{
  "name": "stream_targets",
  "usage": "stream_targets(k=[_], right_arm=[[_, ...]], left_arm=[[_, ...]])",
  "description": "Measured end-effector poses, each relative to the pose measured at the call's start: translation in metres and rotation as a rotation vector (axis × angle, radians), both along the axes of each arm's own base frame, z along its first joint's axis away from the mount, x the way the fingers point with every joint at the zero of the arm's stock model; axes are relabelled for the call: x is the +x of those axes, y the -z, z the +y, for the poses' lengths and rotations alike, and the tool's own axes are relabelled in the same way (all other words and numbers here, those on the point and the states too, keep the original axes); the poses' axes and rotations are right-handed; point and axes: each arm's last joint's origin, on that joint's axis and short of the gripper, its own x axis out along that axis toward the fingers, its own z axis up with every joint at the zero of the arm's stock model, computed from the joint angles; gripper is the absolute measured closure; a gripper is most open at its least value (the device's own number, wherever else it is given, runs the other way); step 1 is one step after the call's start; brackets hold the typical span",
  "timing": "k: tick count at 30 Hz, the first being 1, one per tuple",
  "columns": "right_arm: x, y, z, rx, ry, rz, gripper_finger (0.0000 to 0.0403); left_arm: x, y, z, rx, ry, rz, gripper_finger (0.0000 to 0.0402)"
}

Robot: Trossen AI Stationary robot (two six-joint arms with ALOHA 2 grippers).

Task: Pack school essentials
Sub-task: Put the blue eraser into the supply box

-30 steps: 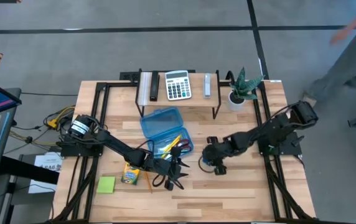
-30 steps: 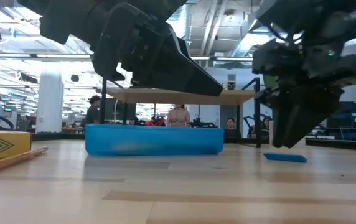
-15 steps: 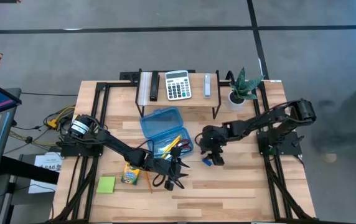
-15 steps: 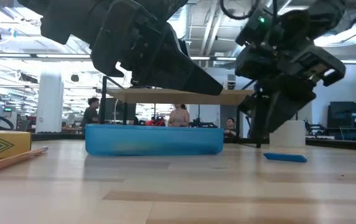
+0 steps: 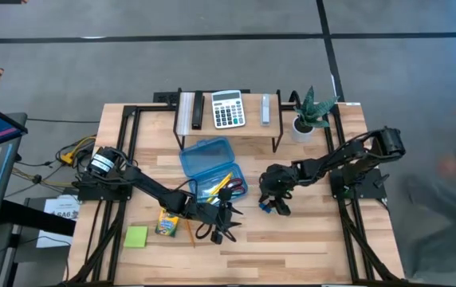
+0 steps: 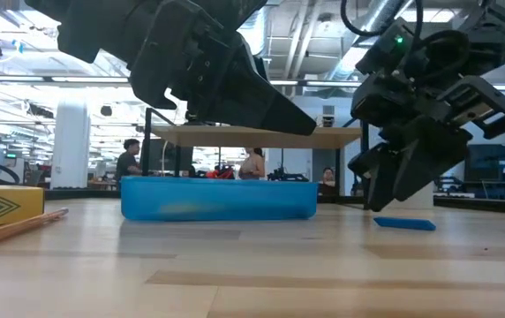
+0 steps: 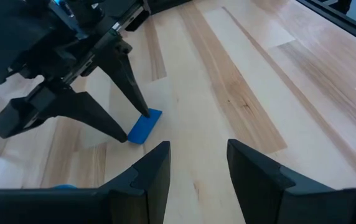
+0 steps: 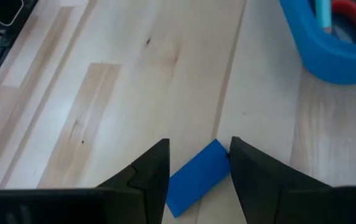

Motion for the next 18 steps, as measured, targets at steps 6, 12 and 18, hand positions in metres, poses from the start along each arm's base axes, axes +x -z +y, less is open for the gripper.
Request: stream_targets(k=[6, 12, 18], right_arm=[[0.002, -0.002, 0.000, -0.005, -0.003, -0.028, 0.0221], [0.007, 0.016, 0.000, -0.007, -0.005, 0.013, 0.0218], [0.011, 0.032, 0.001, 0.001, -0.016, 0.057, 0.0223]], left_arm=[[0.001, 0.000, 0.002, -0.008, -0.009, 0.000, 0.0255], [0.001, 0.000, 0.002, -0.010, -0.010, 0.001, 0.0255], [0.001, 0.000, 0.002, -0.017, -0.013, 0.000, 0.0255]])
